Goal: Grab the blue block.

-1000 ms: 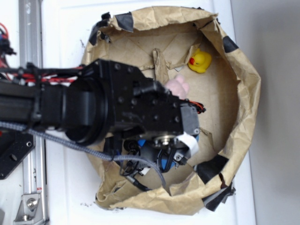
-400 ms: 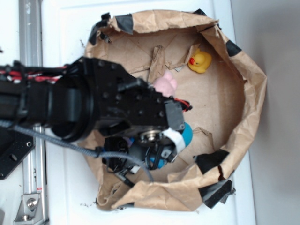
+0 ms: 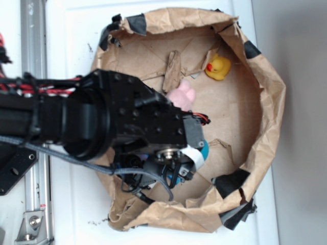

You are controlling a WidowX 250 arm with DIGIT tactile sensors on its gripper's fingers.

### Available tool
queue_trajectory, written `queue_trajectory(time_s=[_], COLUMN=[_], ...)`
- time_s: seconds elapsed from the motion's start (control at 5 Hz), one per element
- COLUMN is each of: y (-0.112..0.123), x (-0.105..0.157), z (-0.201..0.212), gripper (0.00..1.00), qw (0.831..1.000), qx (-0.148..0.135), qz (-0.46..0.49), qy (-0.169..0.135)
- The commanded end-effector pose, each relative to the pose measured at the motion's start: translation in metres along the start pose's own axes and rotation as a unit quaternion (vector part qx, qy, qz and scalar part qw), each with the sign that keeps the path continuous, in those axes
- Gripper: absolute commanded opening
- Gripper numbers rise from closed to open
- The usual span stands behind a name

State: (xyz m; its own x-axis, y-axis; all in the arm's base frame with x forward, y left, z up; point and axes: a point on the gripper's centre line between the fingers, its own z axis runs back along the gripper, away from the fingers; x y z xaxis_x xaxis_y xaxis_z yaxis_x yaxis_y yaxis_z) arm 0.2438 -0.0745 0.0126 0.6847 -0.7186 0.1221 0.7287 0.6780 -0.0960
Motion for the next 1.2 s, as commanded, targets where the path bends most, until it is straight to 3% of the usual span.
queue_trajectory(time_s=[0.0,0.2,0.4,0.6,0.8,1.0], y=[0.009,0.048,0.065,0.054,0.035,0.018], x=[0.004,-0.001,-0.011,-0.005,0.005,0.007], z=[0.007,0.062,0.117,0.166,0.194,0.184], gripper=[0.00,0.00,0.00,0.00,0.00,0.00], qw=[0.999,0.985,0.967,0.965,0.970,0.973], qx=[0.030,0.069,0.092,0.094,0.073,0.053], qz=[0.034,0.149,0.225,0.239,0.228,0.222], qy=[0.011,-0.054,-0.075,-0.062,-0.042,-0.033])
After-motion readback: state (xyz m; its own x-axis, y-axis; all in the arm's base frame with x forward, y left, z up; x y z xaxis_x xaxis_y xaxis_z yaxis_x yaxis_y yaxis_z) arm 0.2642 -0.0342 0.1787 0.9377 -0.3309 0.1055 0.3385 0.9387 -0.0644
